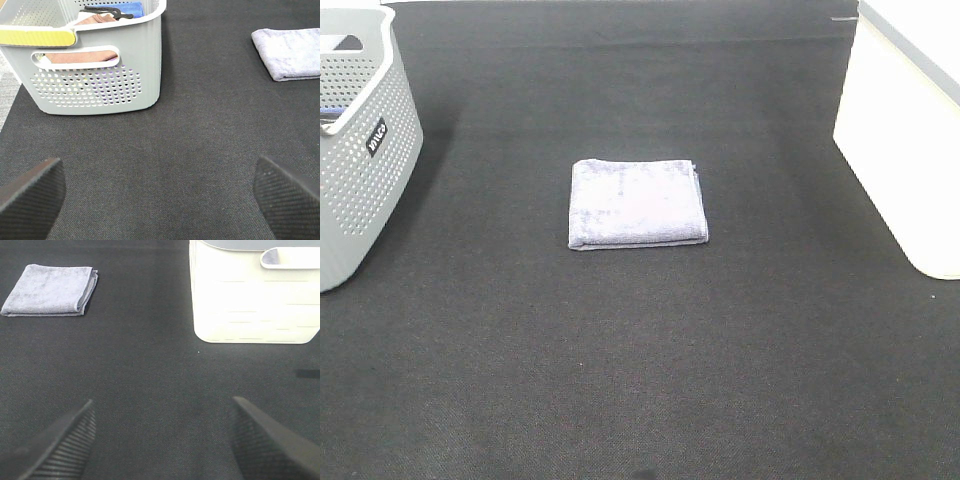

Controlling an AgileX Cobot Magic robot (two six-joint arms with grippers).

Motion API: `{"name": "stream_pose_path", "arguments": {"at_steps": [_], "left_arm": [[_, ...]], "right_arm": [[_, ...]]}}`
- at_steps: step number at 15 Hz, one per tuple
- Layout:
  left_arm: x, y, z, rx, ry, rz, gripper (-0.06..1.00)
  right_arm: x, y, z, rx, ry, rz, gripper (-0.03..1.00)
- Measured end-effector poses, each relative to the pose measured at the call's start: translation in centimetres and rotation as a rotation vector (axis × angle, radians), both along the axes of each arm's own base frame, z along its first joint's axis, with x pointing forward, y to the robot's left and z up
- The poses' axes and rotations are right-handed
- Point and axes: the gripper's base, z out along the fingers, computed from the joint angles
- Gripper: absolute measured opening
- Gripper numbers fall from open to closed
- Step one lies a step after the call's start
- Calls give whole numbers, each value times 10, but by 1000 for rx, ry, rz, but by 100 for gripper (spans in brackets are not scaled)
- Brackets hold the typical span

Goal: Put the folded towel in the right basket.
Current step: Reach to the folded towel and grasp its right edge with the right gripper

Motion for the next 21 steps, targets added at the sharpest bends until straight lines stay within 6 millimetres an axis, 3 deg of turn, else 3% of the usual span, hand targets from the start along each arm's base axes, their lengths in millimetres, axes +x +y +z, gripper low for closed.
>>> {"name": "stream_pose_path", "arguments": {"at_steps": [21], "left_arm": [[0, 0, 0, 0, 0, 0, 97]], "right_arm": [[0, 0, 0, 0, 0, 0, 70]]}}
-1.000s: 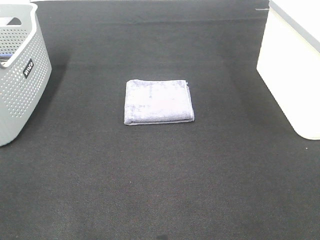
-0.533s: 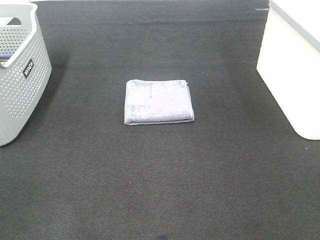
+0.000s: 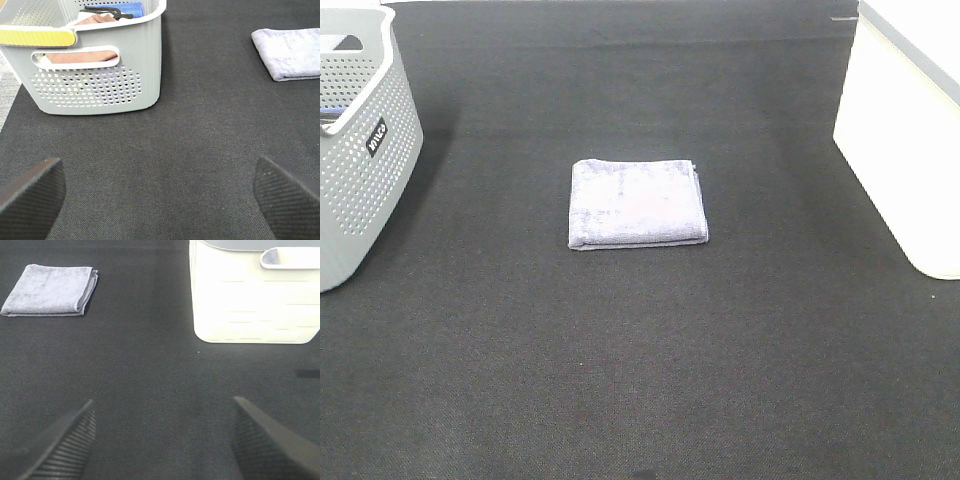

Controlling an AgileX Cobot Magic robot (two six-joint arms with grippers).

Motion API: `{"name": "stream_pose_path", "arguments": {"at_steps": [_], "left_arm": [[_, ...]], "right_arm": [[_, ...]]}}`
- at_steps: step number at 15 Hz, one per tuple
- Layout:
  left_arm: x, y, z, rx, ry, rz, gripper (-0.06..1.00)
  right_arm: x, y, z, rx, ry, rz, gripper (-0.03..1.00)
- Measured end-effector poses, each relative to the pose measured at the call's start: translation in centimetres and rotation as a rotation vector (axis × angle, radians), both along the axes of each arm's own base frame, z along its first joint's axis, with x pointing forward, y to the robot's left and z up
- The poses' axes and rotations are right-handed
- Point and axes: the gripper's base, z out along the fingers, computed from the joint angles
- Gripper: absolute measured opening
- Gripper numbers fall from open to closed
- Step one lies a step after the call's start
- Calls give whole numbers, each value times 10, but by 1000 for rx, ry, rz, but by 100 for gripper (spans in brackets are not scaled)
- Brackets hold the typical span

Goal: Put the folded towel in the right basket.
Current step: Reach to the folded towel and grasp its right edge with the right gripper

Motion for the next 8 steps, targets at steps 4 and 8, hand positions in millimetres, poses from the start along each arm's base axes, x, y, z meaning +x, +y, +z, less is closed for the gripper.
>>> {"name": "stream_pose_path", "arguments": {"at_steps": [4, 8], "left_arm": [[0, 0, 0, 0, 0, 0, 97], [0, 0, 0, 0, 0, 0, 97]], "right_arm": [[0, 0, 0, 0, 0, 0, 70], [0, 0, 0, 0, 0, 0, 70]]}}
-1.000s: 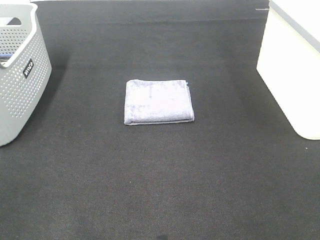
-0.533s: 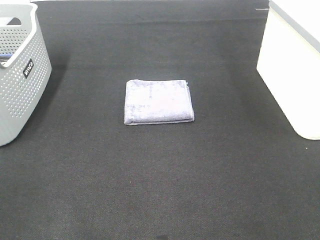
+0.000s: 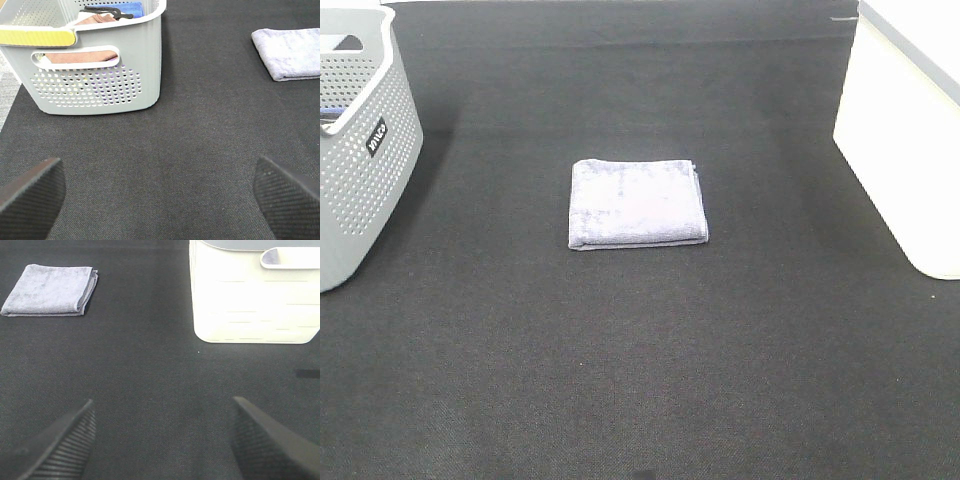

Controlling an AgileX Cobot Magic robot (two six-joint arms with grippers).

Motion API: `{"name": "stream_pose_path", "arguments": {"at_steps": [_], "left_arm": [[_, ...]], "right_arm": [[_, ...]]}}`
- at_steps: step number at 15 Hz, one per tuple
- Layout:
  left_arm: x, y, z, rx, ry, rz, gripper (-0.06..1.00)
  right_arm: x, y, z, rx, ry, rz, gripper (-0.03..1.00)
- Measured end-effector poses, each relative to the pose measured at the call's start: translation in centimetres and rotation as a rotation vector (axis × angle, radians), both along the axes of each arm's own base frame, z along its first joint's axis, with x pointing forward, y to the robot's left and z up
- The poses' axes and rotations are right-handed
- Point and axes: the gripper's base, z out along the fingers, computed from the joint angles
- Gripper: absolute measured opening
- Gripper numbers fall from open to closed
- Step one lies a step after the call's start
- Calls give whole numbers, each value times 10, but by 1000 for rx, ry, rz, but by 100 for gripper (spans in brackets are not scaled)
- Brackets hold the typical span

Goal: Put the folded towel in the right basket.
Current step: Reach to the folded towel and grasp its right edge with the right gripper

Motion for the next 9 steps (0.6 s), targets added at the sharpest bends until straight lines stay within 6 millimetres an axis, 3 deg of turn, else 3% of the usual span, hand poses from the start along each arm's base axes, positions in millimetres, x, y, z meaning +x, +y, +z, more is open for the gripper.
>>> {"name": "stream_pose_path", "arguments": {"at_steps": [9], "left_arm": [[0, 0, 0, 0, 0, 0, 97]], "right_arm": [[0, 0, 0, 0, 0, 0, 70]]}}
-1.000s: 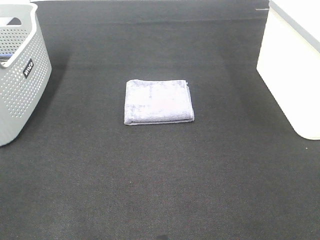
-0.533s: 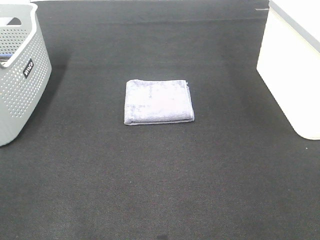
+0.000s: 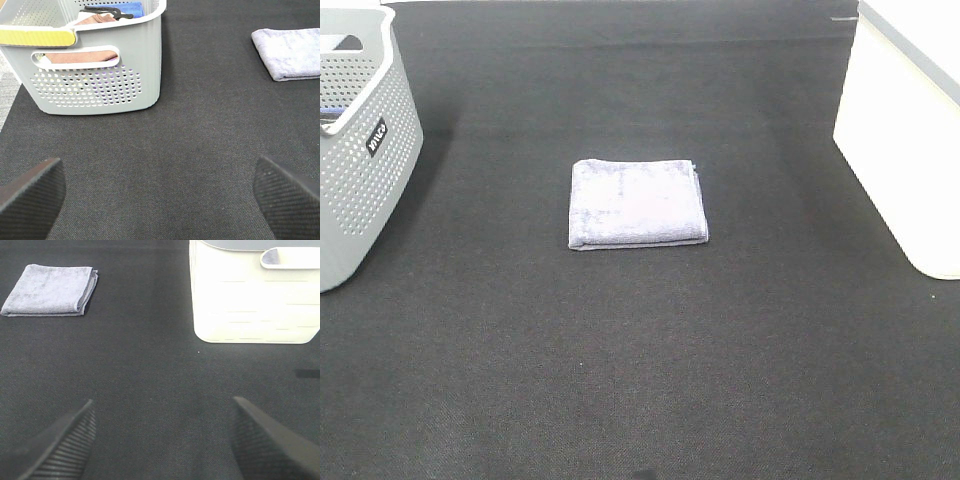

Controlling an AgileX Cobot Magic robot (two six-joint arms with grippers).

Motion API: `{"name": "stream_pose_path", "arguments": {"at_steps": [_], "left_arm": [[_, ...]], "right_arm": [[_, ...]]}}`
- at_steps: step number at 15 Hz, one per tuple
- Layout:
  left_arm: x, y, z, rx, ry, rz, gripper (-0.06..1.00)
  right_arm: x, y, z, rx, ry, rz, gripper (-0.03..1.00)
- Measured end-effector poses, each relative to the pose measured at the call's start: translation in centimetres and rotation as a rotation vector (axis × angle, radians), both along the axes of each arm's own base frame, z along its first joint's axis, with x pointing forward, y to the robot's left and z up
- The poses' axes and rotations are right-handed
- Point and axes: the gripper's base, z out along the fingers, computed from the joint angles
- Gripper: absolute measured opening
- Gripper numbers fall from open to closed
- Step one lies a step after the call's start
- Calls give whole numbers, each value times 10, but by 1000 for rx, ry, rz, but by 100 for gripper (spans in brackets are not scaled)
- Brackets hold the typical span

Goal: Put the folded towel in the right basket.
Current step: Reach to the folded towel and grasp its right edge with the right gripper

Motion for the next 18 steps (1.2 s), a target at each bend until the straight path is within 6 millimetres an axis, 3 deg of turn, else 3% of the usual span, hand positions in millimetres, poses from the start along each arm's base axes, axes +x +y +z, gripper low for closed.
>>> {"name": "stream_pose_path", "arguments": {"at_steps": [18], "left_arm": [[0, 0, 0, 0, 0, 0, 97]], "right_arm": [[0, 1, 3, 8, -14, 3, 70]]}}
